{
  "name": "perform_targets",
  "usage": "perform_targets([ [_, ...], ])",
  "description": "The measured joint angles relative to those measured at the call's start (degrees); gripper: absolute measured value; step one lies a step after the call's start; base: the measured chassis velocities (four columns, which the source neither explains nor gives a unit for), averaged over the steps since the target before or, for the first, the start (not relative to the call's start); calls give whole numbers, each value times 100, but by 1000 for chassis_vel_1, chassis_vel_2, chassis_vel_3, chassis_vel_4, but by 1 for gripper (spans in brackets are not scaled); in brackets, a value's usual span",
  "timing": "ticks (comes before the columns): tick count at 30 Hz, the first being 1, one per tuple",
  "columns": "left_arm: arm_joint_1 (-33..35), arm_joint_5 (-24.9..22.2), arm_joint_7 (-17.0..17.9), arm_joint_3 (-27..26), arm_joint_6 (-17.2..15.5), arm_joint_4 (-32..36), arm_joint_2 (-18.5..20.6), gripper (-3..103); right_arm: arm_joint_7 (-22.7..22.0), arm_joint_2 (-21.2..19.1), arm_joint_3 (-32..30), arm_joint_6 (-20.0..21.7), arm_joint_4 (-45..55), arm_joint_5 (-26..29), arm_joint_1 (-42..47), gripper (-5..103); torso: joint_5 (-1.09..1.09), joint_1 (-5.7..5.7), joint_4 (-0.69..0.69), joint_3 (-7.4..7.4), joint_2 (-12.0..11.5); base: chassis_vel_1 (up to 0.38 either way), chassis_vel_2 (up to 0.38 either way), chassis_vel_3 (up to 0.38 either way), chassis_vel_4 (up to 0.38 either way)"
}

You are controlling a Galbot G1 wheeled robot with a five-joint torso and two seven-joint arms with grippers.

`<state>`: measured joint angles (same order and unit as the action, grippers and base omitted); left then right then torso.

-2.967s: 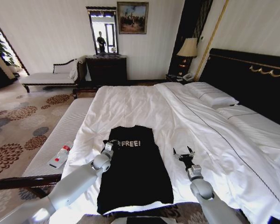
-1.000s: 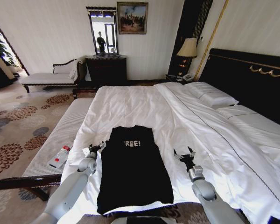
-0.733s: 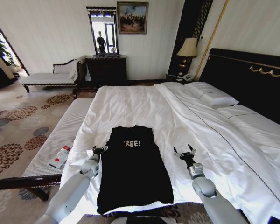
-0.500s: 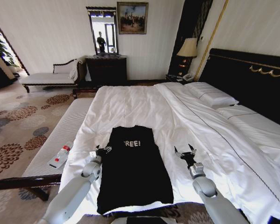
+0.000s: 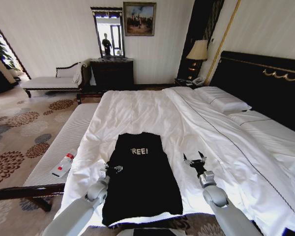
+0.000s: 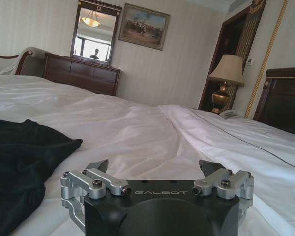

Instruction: Fold the clothes on the bed.

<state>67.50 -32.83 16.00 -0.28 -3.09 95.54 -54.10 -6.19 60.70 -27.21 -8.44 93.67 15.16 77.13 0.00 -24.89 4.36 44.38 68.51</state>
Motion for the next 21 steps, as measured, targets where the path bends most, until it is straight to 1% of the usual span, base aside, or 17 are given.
perform_targets([
  [1, 0, 0, 0, 0, 0, 0, 0, 100, 0, 0, 0, 0, 0, 0, 0, 100, 0, 0, 0, 0, 0, 0, 0, 0, 0],
  [5, 490, 3, 149, -474, 30, 494, 69, 100, 13, 125, 65, -10, 32, 45, -10, 100, 0, 0, -3, 0, 0, 0, 0, 0, 0],
  [6, 490, 3, 149, -474, 30, 494, 69, 100, 13, 125, 65, -10, 32, 45, -10, 100, 0, 0, -3, 0, 0, 0, 0, 0, 0],
  [9, 819, -186, 347, -1023, 32, 894, 172, 100, 26, 218, 214, -17, 12, 288, -92, 100, -1, 0, 0, 0, 0, 0, 0, 0, 0],
  [10, 819, -186, 347, -1023, 32, 894, 172, 100, 26, 218, 214, -17, 12, 288, -92, 100, -1, 0, 0, 0, 0, 0, 0, 0, 0],
  [14, 1059, -495, 484, -1665, -68, 1162, 266, 100, 106, 283, 399, 53, -3, 612, -265, 100, 0, 0, -2, 0, 0, 0, 0, 0, 0],
  [15, 1059, -495, 484, -1665, -68, 1162, 266, 100, 106, 283, 399, 53, -3, 612, -265, 100, 0, 0, -2, 0, 0, 0, 0, 0, 0],
  [16, 1130, -566, 485, -1863, -81, 1164, 266, 100, 110, 306, 463, 124, 44, 708, -301, 100, 0, 0, 0, 0, 0, 0, 0, 0, 0],
  [18, 1234, -620, 461, -2181, -83, 1135, 233, 100, 45, 325, 531, 377, 241, 972, -317, 100, 0, 0, -3, 0, 0, 0, 0, 0, 0],
  [19, 1269, -635, 447, -2294, -106, 1126, 220, 100, -41, 322, 542, 595, 383, 1124, -298, 100, 0, 0, -4, 0, 0, 0, 0, 0, 0],
  [20, 1269, -635, 447, -2294, -106, 1126, 220, 100, -41, 322, 542, 595, 383, 1124, -298, 100, 0, 0, -4, 0, 0, 0, 0, 0, 0],
  [21, 1296, -616, 449, -2378, -159, 1121, 208, 100, -192, 317, 543, 855, 529, 1251, -272, 100, -2, 0, -4, 0, 0, 0, 0, 0, 0],
])
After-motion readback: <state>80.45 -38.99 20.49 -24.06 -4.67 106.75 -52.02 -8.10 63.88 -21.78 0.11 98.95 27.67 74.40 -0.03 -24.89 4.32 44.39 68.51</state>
